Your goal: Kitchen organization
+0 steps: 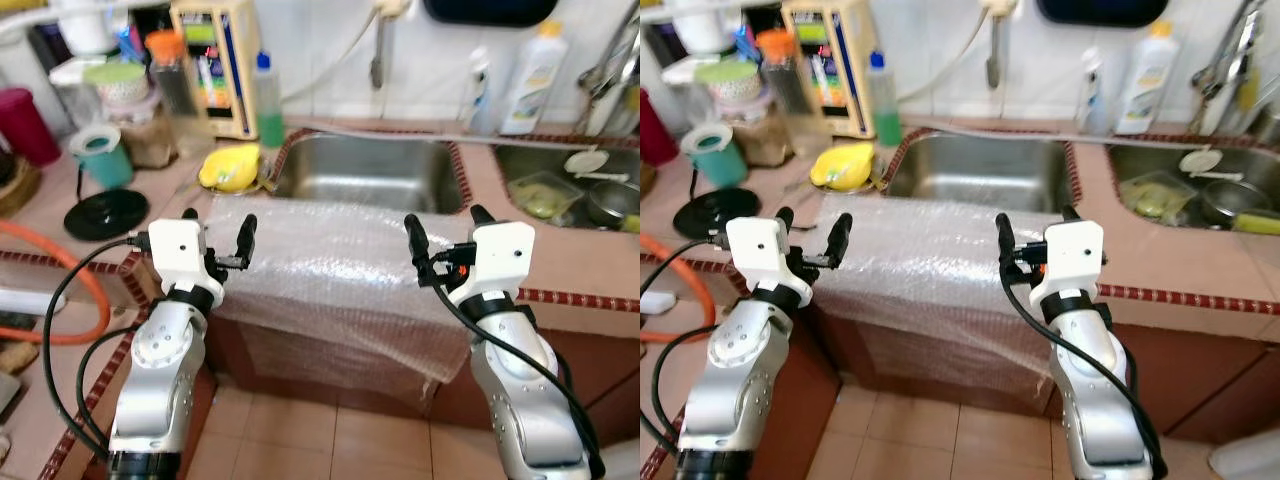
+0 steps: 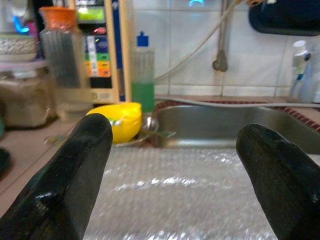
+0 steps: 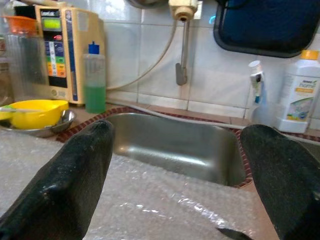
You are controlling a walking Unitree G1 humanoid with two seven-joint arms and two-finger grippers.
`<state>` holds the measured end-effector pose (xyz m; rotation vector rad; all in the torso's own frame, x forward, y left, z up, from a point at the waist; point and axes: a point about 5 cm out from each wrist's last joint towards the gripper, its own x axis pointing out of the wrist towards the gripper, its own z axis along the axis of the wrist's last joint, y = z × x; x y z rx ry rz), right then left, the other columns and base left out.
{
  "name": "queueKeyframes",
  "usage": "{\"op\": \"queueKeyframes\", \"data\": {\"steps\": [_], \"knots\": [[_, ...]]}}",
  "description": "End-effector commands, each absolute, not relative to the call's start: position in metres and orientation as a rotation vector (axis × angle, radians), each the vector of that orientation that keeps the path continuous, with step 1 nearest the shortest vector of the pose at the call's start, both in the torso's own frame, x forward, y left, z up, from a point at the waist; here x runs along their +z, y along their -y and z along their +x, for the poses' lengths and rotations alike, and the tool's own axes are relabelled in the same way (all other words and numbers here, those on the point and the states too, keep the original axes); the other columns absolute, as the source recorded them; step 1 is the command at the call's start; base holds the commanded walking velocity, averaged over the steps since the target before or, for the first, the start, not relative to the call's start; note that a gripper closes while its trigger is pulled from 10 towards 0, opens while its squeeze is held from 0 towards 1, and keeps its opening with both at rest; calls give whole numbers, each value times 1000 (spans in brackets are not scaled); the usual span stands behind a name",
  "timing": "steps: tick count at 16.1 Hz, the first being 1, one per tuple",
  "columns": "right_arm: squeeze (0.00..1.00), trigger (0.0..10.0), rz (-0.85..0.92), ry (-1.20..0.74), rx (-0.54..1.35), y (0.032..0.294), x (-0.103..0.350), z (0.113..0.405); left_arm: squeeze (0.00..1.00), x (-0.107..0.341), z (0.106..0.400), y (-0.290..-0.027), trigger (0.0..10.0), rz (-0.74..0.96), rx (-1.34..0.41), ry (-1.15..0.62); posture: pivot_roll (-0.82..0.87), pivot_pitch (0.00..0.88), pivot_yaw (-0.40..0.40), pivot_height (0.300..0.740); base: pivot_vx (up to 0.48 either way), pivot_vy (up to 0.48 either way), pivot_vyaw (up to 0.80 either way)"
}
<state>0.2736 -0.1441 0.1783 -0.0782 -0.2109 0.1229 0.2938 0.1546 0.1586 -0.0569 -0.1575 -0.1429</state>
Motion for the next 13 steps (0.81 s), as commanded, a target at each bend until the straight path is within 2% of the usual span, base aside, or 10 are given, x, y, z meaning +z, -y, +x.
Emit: {"op": "queueKeyframes", "data": {"steps": [1,13], "knots": [[0,10000,-77,254,120,143,188,273,0,161,295,-157,10000,-45,-141,171,3,0,78,740,270,0,0],[0,10000,-77,252,118,143,188,274,0,158,295,-156,10000,-43,-145,160,1,0,80,740,392,0,0]]}}
